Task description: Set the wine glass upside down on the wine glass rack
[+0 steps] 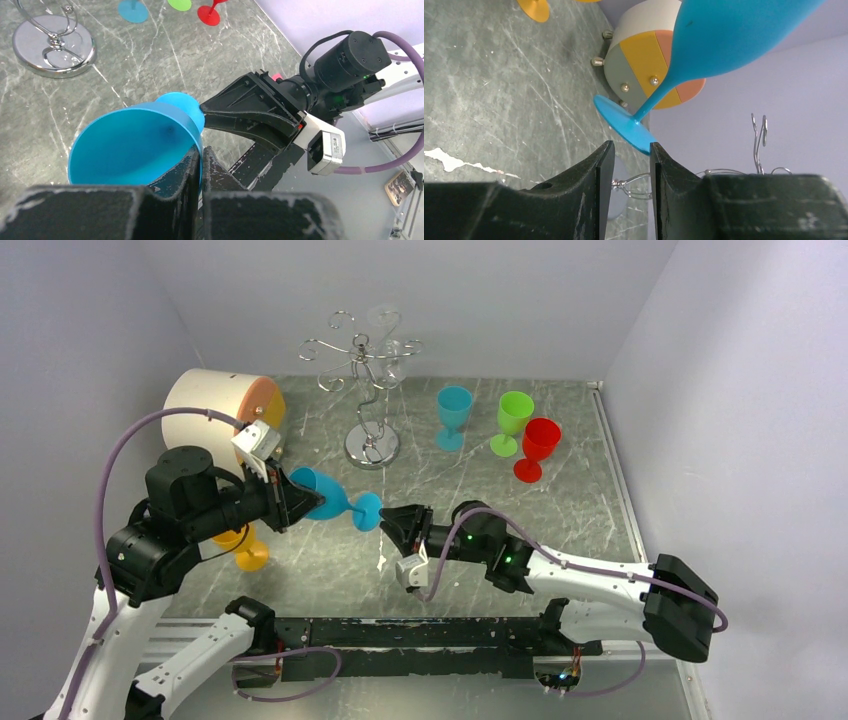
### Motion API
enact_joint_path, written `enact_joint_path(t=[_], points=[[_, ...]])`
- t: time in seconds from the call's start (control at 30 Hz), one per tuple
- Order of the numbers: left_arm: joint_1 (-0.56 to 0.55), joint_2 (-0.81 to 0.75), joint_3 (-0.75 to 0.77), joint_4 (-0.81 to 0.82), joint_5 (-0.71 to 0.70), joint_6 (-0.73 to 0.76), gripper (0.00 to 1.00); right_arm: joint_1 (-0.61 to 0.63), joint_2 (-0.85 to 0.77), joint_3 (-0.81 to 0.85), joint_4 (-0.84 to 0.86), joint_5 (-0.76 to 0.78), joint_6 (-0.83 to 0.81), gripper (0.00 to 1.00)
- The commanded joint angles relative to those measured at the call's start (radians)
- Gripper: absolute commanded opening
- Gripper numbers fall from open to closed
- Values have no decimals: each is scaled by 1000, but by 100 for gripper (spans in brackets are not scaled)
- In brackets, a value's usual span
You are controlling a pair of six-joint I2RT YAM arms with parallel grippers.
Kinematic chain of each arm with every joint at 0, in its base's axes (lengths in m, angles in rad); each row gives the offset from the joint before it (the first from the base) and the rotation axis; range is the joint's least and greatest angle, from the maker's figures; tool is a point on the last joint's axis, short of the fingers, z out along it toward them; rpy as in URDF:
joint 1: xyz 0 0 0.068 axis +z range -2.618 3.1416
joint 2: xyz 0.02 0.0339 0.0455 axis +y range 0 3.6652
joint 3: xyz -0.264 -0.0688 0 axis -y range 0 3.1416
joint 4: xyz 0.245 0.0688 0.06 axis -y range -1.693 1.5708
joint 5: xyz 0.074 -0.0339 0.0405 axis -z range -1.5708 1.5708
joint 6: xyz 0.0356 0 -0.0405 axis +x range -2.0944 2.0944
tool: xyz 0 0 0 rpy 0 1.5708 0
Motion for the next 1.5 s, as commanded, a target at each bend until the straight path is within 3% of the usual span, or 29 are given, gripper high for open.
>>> enact_joint_path(t=[0.0, 0.4, 0.73, 0.83, 1.17, 1.33, 1.47], points=[[6, -6, -6, 11, 65, -5, 7, 19, 1, 28, -14, 28, -70, 36], [6, 23, -7, -4, 84, 0, 7, 62, 43, 49, -32, 107, -169, 33], [6, 40, 6, 3, 65, 1, 7, 93, 66, 61, -89, 154, -208, 6], [6, 44, 10, 6, 54, 0, 16, 103, 72, 67, -97, 163, -216, 0], [6, 8, 3, 64, -18, -20, 49, 140, 94, 64, -83, 148, -171, 0], [6, -18, -9, 114, -57, -29, 63, 141, 93, 43, -43, 111, -61, 0], [6, -50, -9, 137, -136, -36, 80, 141, 102, 75, -49, 105, 139, 0]])
